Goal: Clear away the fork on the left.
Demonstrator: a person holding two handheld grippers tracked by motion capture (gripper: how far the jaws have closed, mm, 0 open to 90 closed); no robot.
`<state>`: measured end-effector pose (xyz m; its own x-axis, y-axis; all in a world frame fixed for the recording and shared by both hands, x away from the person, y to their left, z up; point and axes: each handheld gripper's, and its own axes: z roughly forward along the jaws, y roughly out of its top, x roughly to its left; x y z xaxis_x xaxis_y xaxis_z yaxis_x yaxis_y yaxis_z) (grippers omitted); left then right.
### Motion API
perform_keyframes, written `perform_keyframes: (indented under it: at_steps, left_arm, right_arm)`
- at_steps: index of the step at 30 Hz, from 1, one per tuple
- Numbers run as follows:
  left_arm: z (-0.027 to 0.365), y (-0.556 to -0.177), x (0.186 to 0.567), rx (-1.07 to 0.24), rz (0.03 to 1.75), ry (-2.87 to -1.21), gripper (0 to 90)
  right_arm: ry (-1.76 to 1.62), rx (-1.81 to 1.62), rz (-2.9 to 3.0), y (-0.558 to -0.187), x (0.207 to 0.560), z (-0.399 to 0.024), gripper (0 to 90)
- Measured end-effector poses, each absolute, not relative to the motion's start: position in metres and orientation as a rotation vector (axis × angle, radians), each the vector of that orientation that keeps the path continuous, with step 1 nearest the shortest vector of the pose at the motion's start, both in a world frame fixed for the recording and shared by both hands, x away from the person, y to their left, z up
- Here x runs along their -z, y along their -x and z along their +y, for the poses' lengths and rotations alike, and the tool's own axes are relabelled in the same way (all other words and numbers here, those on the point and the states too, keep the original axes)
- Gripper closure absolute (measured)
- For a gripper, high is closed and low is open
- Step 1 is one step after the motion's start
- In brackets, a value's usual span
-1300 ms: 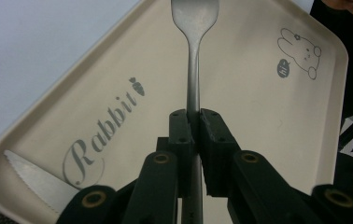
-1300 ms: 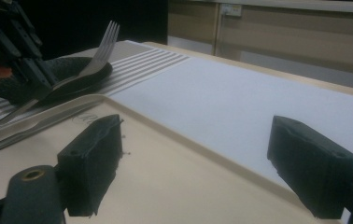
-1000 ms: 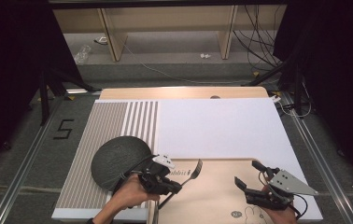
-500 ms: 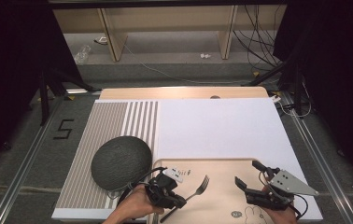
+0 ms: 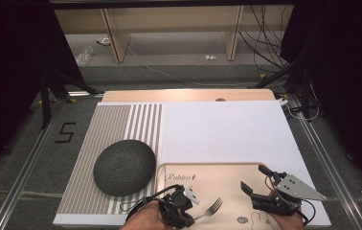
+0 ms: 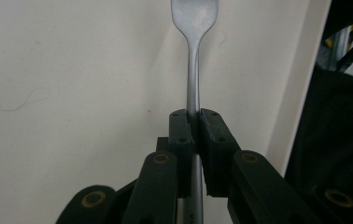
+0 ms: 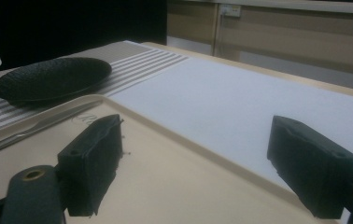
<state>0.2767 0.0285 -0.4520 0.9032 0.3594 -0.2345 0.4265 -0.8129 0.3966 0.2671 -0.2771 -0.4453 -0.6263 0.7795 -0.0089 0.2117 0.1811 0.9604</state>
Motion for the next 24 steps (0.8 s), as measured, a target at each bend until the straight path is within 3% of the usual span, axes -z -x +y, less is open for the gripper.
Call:
perform_keyframes:
  at_steps: [13,14,17,22,24]
  left_arm:
    - [0.025,-0.277,0.462,0.205,0.580,-2.654,81.6]
    - [0.024,-0.276,0.462,0.200,0.579,-2.646,78.3]
    - [0.023,-0.275,0.458,0.199,0.542,-2.570,55.8]
    - [0.017,-0.267,0.448,0.122,0.464,-2.499,39.1]
    - [0.016,-0.265,0.447,0.109,0.451,-2.488,42.2]
  right_arm:
    - [-0.918,-1.453,1.961,-0.267,0.446,-0.276,19.0]
    - [-0.919,-1.452,1.961,-0.267,0.446,-0.276,19.0]
    - [-0.917,-1.453,1.960,-0.267,0.446,-0.276,19.0]
    - [-0.917,-1.452,1.962,-0.267,0.446,-0.276,19.0]
    - [-0.917,-1.455,1.960,-0.267,0.445,-0.276,19.1]
